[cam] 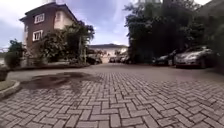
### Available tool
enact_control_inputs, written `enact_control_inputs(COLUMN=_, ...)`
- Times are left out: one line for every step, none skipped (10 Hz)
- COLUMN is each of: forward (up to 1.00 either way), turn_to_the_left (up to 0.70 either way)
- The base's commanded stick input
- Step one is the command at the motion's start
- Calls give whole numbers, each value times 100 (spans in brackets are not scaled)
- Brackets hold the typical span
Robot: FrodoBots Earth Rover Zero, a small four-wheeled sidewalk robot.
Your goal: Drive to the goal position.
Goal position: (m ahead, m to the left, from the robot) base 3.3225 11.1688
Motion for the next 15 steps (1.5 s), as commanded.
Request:
enact_control_inputs(forward=69, turn_to_the_left=3)
enact_control_inputs(forward=69, turn_to_the_left=3)
enact_control_inputs(forward=69, turn_to_the_left=3)
enact_control_inputs(forward=69, turn_to_the_left=3)
enact_control_inputs(forward=69, turn_to_the_left=3)
enact_control_inputs(forward=69, turn_to_the_left=3)
enact_control_inputs(forward=69, turn_to_the_left=3)
enact_control_inputs(forward=69, turn_to_the_left=3)
enact_control_inputs(forward=69, turn_to_the_left=3)
enact_control_inputs(forward=69, turn_to_the_left=3)
enact_control_inputs(forward=69, turn_to_the_left=3)
enact_control_inputs(forward=69, turn_to_the_left=3)
enact_control_inputs(forward=69, turn_to_the_left=3)
enact_control_inputs(forward=69, turn_to_the_left=3)
enact_control_inputs(forward=69, turn_to_the_left=3)
